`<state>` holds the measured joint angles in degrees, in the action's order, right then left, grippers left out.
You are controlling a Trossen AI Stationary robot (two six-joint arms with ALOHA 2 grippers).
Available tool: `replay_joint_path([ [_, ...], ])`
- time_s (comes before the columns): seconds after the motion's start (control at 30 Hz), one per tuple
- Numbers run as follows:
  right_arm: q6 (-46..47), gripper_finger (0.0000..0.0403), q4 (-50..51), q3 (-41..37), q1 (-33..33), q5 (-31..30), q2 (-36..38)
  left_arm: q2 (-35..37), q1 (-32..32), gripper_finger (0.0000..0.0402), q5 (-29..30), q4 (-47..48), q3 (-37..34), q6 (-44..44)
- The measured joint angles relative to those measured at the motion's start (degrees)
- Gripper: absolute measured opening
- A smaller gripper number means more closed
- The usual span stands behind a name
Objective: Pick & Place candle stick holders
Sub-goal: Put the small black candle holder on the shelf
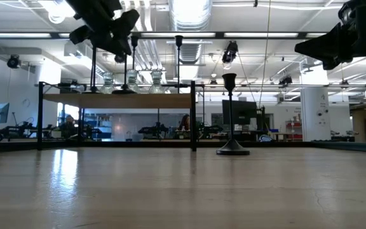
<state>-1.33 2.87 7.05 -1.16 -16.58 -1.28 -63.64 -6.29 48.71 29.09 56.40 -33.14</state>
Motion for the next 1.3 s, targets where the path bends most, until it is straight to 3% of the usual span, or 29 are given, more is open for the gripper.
replay_joint_path([
  [0.33,1.2,0.0043,0.4,0.0,0.0,0.1,0.0,2.2,7.3,0.0126,-0.1,4.1,0.0,-3.5],
  [0.67,4.3,0.0043,0.9,0.0,0.0,3.6,-1.5,4.1,22.8,0.0126,-1.1,6.0,-0.4,-3.6],
  [0.93,8.4,0.0043,0.4,-0.4,0.0,4.8,-12.1,3.9,35.5,0.0126,2.8,4.5,-3.0,-3.1],
  [1.07,8.4,0.0043,-6.9,-0.7,0.0,4.9,-19.0,3.9,36.9,0.0126,5.6,1.2,-6.5,-3.0],
  [1.3,6.1,0.0043,-18.0,-0.8,0.0,4.9,-30.8,3.9,36.9,0.0126,4.5,-2.4,-10.4,2.2],
])
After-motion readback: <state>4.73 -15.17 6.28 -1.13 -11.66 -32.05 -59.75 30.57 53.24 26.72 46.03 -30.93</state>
